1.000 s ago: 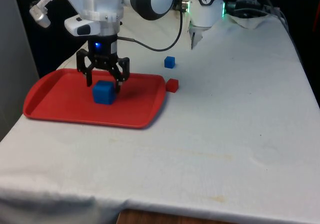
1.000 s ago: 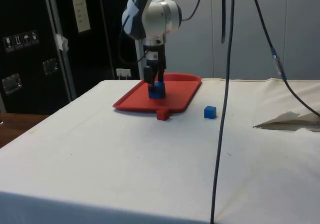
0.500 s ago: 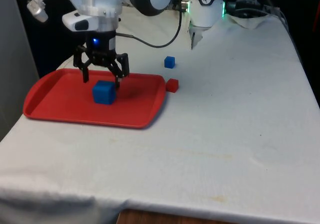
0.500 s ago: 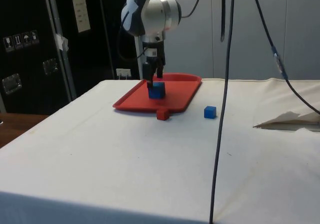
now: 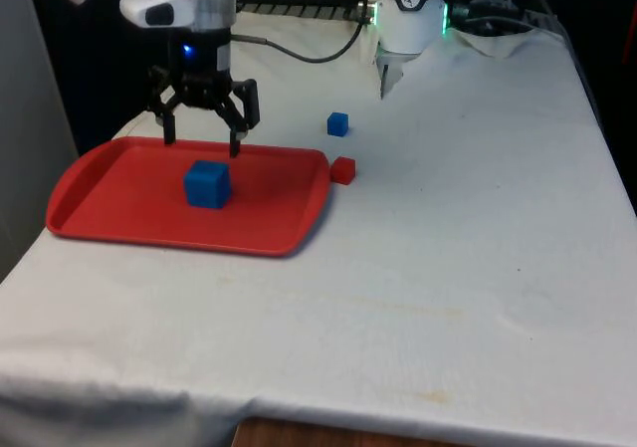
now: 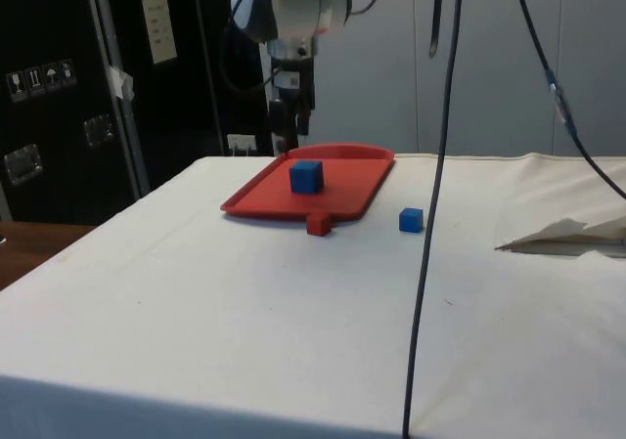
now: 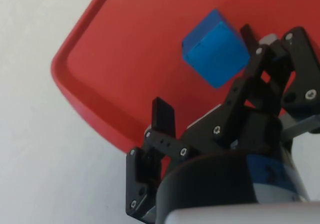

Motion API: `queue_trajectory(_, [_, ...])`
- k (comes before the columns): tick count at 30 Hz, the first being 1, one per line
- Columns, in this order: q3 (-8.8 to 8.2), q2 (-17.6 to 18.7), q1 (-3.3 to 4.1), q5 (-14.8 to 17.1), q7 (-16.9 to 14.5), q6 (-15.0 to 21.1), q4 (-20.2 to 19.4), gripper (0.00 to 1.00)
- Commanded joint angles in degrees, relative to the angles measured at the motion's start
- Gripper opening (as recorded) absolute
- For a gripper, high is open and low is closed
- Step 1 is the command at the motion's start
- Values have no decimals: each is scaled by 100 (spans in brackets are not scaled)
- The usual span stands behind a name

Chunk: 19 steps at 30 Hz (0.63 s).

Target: Pick up the largest block and place it onto the tray.

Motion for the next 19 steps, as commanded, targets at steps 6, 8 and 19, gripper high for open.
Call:
queue_trajectory(6, [-166,-246,201,-143,120,-63,-86,100])
queue_trajectory(8, [-195,-344,264,-252,206,-69,-97,100])
queue_trajectory(19, [-126,-670,304,-659,493,-63,-80,100])
